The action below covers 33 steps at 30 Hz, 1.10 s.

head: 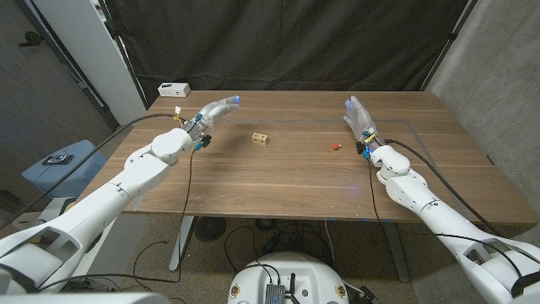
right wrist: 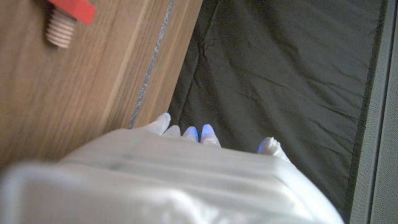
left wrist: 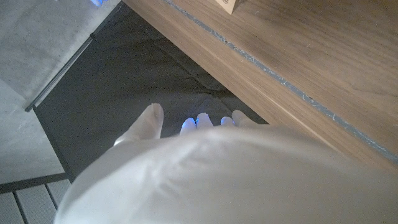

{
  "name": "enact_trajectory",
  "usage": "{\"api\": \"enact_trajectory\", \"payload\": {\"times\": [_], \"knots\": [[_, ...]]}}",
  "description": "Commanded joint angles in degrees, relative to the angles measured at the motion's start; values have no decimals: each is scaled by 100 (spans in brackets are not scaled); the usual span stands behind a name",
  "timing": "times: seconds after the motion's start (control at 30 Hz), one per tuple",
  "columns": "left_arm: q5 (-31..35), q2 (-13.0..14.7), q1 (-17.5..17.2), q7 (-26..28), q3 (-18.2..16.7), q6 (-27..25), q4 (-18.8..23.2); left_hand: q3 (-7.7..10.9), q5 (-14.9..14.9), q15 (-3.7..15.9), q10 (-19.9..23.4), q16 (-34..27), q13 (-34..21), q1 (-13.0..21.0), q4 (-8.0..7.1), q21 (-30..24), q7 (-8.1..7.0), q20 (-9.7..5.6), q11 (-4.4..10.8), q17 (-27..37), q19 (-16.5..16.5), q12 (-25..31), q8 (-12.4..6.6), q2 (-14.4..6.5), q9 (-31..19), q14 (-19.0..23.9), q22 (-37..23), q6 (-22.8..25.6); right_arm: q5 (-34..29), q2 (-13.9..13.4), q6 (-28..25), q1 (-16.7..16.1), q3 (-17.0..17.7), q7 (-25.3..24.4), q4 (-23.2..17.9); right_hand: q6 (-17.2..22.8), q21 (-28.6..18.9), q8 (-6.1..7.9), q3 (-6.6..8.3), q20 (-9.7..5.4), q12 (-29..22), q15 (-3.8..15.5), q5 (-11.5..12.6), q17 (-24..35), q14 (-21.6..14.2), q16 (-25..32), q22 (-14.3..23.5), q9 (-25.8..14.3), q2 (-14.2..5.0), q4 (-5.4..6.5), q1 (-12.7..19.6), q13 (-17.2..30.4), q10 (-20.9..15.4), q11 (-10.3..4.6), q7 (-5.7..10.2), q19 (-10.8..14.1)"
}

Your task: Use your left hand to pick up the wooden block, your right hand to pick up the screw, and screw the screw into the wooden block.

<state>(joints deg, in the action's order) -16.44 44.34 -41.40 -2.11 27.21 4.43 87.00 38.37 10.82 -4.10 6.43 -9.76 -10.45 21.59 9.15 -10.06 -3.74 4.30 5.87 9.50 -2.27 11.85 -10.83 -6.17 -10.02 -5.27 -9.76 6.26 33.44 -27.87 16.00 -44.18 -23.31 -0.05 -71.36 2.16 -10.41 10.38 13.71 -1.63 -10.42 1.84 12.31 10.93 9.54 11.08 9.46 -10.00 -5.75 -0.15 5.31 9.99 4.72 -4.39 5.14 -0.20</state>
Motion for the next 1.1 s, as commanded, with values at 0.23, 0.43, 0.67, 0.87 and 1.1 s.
{"api": "enact_trajectory", "payload": {"times": [0.23,0.43,0.67,0.87,1.1], "knots": [[1665,689,525,-201,462,-1005,865,-65,-26,90,214,-57,-31,247,141,-20,-266,36,144,12,-196,54,-64,225,-16,-29,-17,96,64,12,56,-49,50,-3,27,-3,-23,25,42,-116,-40,2,21,7,151,15,15,-22,-110,12,24,33,35,-18,73,-29],[2310,780,886,-627,752,-1178,969,-88,-22,155,294,-65,-37,421,157,-27,-307,46,224,12,-262,66,-90,322,-16,15,-15,162,80,20,72,-49,62,2,51,-2,-24,25,44,-113,-39,-8,22,7,149,17,15,-22,-107,14,22,34,37,-17,74,-29],[3117,746,1015,-540,919,-1341,1149,-145,-33,181,219,-47,-44,680,146,-28,-381,97,269,16,-461,22,-82,476,-16,-82,-18,124,95,61,158,-9,72,49,183,6,-25,29,50,-106,-40,-13,25,7,149,17,15,-22,-106,18,21,34,32,-30,75,-31],[3813,733,1264,-942,1168,-1598,1306,-223,-32,324,264,-31,-40,848,135,10,-464,101,365,18,-730,24,-95,637,-13,-185,-22,180,112,95,202,22,77,85,302,14,-26,31,55,-101,-42,-19,27,7,144,20,15,-23,-105,21,20,34,24,-10,74,-31],[4155,725,1472,-1444,1277,-1563,1379,-327,-75,344,252,-21,-38,978,132,24,-554,167,448,18,-1031,4,-78,862,-11,-329,-23,155,135,121,223,68,85,119,406,21,-27,33,58,-102,-42,-18,29,7,150,17,15,-23,-99,22,20,35,21,-2,67,-31]]}}
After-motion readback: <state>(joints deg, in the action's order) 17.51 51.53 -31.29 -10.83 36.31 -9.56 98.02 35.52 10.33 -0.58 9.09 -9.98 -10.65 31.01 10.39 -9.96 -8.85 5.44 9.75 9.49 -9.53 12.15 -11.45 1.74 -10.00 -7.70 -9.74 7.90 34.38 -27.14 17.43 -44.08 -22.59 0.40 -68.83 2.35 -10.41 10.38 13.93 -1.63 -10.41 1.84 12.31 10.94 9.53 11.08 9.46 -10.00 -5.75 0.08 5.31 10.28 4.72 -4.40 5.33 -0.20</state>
